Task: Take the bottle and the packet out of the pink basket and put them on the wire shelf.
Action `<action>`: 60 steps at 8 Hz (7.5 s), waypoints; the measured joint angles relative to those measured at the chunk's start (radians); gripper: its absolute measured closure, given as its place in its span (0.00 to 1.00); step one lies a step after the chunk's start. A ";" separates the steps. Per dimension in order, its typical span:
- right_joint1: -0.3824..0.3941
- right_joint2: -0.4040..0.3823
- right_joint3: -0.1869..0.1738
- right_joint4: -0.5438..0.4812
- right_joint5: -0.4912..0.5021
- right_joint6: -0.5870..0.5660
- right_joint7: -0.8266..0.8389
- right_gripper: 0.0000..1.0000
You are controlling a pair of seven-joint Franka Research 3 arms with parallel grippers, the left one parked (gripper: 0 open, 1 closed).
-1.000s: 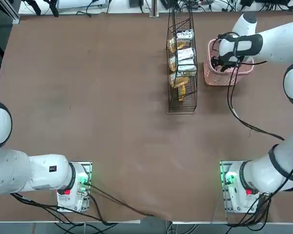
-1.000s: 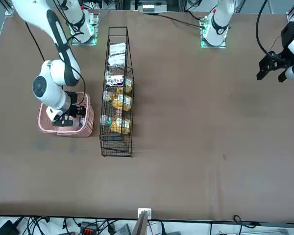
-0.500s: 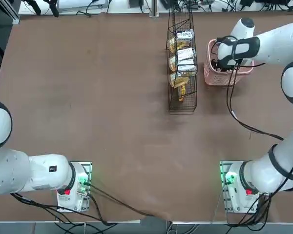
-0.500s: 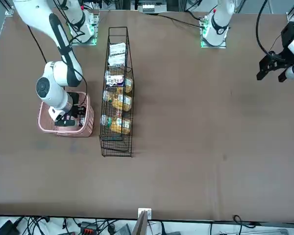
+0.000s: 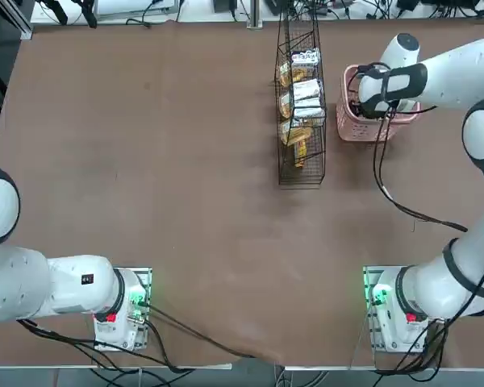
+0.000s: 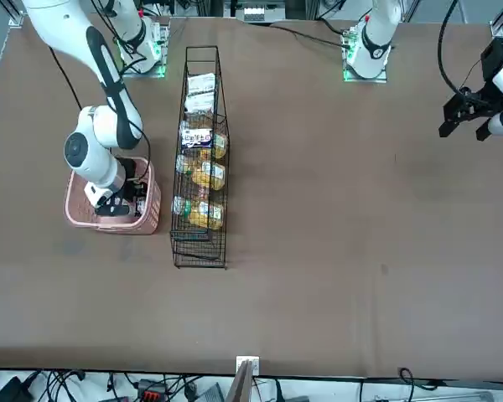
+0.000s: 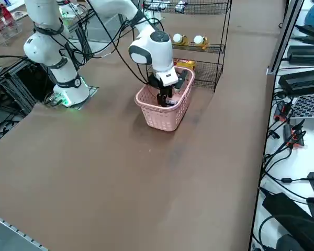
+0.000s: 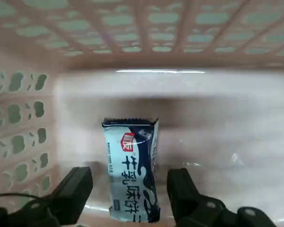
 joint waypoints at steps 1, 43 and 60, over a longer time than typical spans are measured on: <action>0.000 0.007 0.000 0.000 0.000 0.008 0.000 0.06; -0.002 -0.178 0.354 0.887 -0.183 -0.907 -0.261 0.56; 0.002 -0.041 0.516 0.935 -0.322 -0.811 -0.749 0.56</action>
